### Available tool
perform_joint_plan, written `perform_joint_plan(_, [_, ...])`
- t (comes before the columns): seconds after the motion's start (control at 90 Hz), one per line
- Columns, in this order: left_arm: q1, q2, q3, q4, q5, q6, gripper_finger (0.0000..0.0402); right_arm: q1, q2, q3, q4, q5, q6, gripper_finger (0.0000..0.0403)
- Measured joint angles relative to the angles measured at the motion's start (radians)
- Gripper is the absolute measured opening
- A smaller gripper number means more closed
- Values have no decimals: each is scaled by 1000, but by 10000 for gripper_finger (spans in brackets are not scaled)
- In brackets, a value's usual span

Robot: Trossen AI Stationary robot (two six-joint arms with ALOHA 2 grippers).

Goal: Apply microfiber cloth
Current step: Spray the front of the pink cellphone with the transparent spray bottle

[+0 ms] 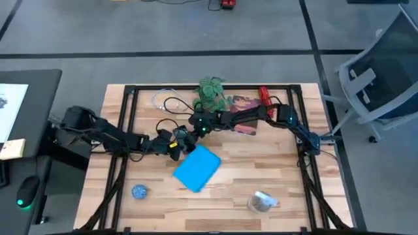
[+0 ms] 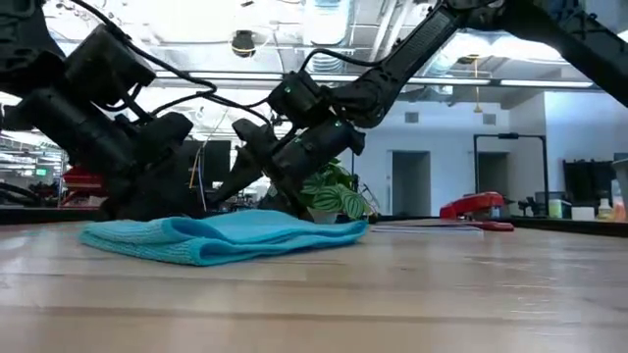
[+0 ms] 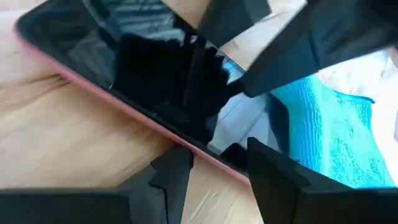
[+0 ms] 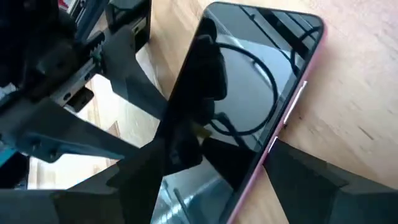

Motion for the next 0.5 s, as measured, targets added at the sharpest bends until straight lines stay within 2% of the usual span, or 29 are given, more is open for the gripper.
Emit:
perform_joint_plan(0.133, [1, 5, 0, 2, -2, 11, 124, 3, 2, 0, 30, 1, -16, 258])
perform_joint_plan(0.222, [2, -2, 0, 2, 2, 14, 124, 5, 2, -1, 17, 2, -44, 243])
perform_joint_plan(0.5, [2, -2, -2, -1, 2, 30, 124, 9, -1, -25, 19, 15, -96, 129])
